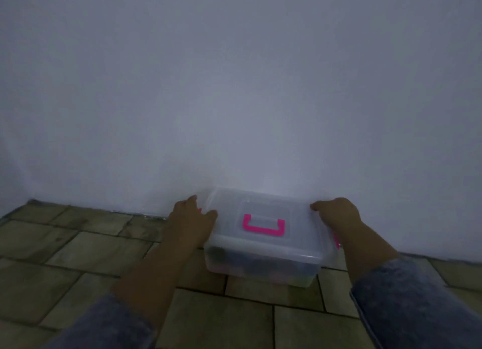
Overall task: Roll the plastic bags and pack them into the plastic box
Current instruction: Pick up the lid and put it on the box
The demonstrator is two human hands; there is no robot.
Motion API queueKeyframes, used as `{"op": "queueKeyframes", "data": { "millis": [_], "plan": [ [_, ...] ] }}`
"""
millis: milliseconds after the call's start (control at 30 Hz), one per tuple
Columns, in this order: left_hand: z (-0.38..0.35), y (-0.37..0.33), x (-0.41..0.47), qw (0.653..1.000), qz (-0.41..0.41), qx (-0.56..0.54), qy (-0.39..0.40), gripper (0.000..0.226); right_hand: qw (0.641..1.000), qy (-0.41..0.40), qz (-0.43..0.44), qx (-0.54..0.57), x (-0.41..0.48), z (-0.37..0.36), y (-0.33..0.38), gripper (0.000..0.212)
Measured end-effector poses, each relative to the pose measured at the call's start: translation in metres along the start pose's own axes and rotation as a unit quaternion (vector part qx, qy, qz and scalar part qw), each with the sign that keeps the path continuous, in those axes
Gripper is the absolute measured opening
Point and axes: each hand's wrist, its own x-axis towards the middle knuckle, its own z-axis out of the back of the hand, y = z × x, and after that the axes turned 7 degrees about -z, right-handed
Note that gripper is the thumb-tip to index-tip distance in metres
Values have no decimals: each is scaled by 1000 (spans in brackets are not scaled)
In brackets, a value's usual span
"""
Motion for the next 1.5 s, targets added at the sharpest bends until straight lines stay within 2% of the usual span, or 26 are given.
{"op": "queueKeyframes", "data": {
  "millis": [33,100,200,233,300,400,533,633,700,800,1000,1100,1200,1267,1333,1433,1500],
  "plan": [
    [-1,2,12,999,24,-30,30,71,1000,4,-8,9,2,-1,-1,29],
    [-4,2,27,998,32,-9,63,61,1000,6,-16,1,4,-2,-4,21],
    [-5,-1,36,998,20,19,52,31,1000,3,-14,4,8,-2,-7,19],
    [-5,-2,38,998,27,21,56,27,1000,-1,-16,16,10,-2,-8,20],
    [-2,-7,43,994,47,50,83,38,1000,-11,-7,5,12,-3,-9,24],
    [0,-19,50,988,64,92,109,62,993,-40,47,-102,12,-7,-8,28],
    [-8,-34,45,981,-30,175,76,73,970,-143,131,-150,-3,-17,-1,43],
    [-23,-34,39,968,-67,221,99,84,938,-118,197,-260,-16,-33,1,61],
    [-30,-32,37,960,-75,253,97,89,923,-84,192,-324,-21,-41,-4,74],
    [-32,-30,37,951,-80,284,90,89,911,-73,190,-360,-21,-45,-8,78],
    [-27,-35,38,945,-68,299,113,92,906,-50,162,-387,-25,-45,-3,79],
    [-20,-29,39,954,9,269,131,99,920,-74,130,-363,-27,-38,-2,70],
    [-19,-19,37,975,71,179,111,104,939,-107,30,-327,-25,-32,-11,62],
    [-21,-19,33,981,82,145,100,106,956,-85,-44,-276,-23,-31,-17,74],
    [-22,-21,31,983,93,129,93,106,973,-57,-82,-209,-21,-30,-18,88],
    [-22,-23,28,986,98,122,65,107,983,-29,-96,-152,-20,-30,-13,94],
    [-22,-25,24,985,91,142,39,106,983,-49,-85,-153,-23,-31,-15,90]
  ]
}}
